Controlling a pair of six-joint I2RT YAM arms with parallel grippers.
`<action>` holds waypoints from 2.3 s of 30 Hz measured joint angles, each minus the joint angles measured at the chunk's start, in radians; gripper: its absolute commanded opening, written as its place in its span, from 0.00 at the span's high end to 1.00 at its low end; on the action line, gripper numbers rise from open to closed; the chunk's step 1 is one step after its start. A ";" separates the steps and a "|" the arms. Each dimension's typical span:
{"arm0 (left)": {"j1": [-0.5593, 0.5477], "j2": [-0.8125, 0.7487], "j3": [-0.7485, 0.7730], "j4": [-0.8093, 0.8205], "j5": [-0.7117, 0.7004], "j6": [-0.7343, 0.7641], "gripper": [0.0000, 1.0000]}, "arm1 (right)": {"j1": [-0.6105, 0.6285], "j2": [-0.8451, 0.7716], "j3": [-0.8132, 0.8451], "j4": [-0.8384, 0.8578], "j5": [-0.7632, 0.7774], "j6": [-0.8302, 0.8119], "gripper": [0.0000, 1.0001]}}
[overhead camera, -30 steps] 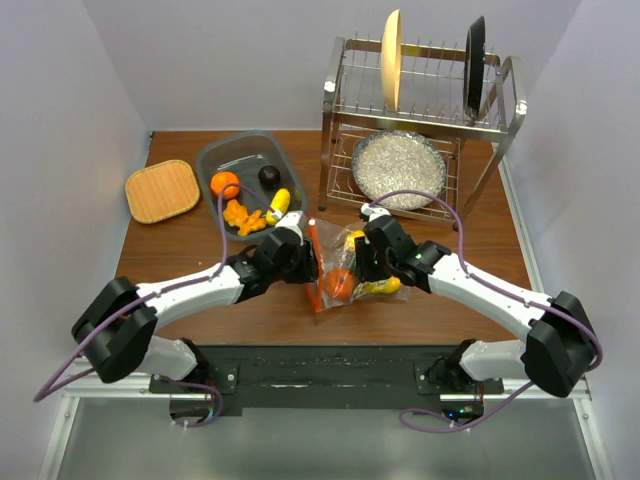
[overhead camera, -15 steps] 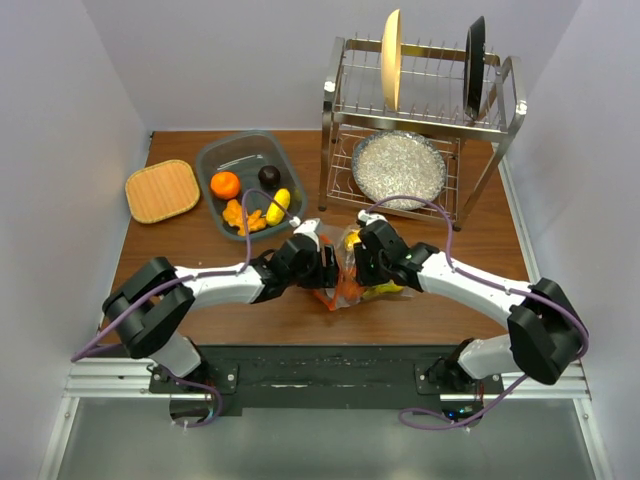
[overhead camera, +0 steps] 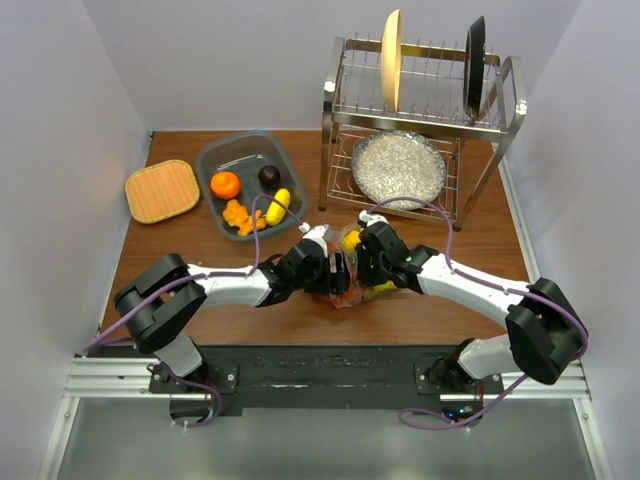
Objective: Open the zip-top bag and remove the fake food
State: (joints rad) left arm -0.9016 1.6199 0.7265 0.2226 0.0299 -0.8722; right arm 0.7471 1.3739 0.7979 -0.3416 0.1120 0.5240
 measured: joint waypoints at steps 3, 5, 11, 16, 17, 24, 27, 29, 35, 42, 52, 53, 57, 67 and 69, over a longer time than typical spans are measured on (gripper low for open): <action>-0.005 0.010 0.000 0.015 -0.002 -0.009 0.18 | 0.000 0.000 -0.002 0.003 0.002 0.001 0.93; -0.006 0.019 0.000 0.028 -0.001 -0.011 0.18 | 0.000 -0.002 -0.005 0.006 0.007 0.001 0.96; -0.017 0.042 0.000 0.072 -0.002 -0.027 0.24 | 0.000 -0.013 -0.016 0.005 0.020 0.001 0.99; -0.023 0.045 0.000 0.084 -0.011 -0.038 0.50 | -0.001 -0.013 -0.018 0.005 0.026 0.000 1.00; -0.023 0.045 0.000 0.084 -0.013 -0.042 0.54 | -0.002 -0.013 -0.019 0.004 0.027 0.000 1.00; -0.023 0.040 0.001 0.084 -0.026 -0.052 0.80 | -0.009 -0.014 -0.020 0.003 0.037 0.000 0.97; -0.025 0.021 0.001 0.054 -0.041 -0.051 0.83 | -0.013 -0.014 -0.021 0.006 0.034 0.000 0.95; -0.027 -0.002 -0.003 0.022 -0.050 -0.048 0.83 | -0.015 -0.014 -0.026 0.003 0.035 0.000 0.94; -0.029 -0.093 -0.007 -0.068 -0.093 -0.025 0.85 | -0.022 -0.014 -0.043 -0.027 0.039 0.000 0.94; -0.029 -0.180 -0.007 -0.196 -0.179 0.004 0.87 | -0.022 -0.016 -0.043 -0.047 0.047 0.000 0.94; -0.023 -0.296 0.017 -0.453 -0.244 0.081 0.86 | -0.022 -0.040 -0.037 -0.071 0.053 -0.002 0.93; -0.021 -0.314 0.019 -0.471 -0.246 0.085 0.86 | -0.022 -0.040 -0.034 -0.072 0.053 -0.003 0.93; 0.005 -0.390 0.026 -0.542 -0.246 0.098 0.87 | -0.022 -0.040 -0.027 -0.074 0.053 -0.006 0.93; 0.191 -0.510 0.076 -0.689 -0.242 0.137 0.88 | -0.022 -0.040 -0.012 -0.076 0.053 -0.015 0.93; 0.254 -0.509 0.109 -0.698 -0.239 0.159 0.88 | -0.022 -0.040 -0.012 -0.076 0.053 -0.017 0.93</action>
State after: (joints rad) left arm -0.6472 1.1110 0.8360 -0.4751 -0.2092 -0.7128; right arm 0.7254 1.3338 0.7860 -0.4175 0.1646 0.5068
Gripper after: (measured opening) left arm 0.628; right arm 0.070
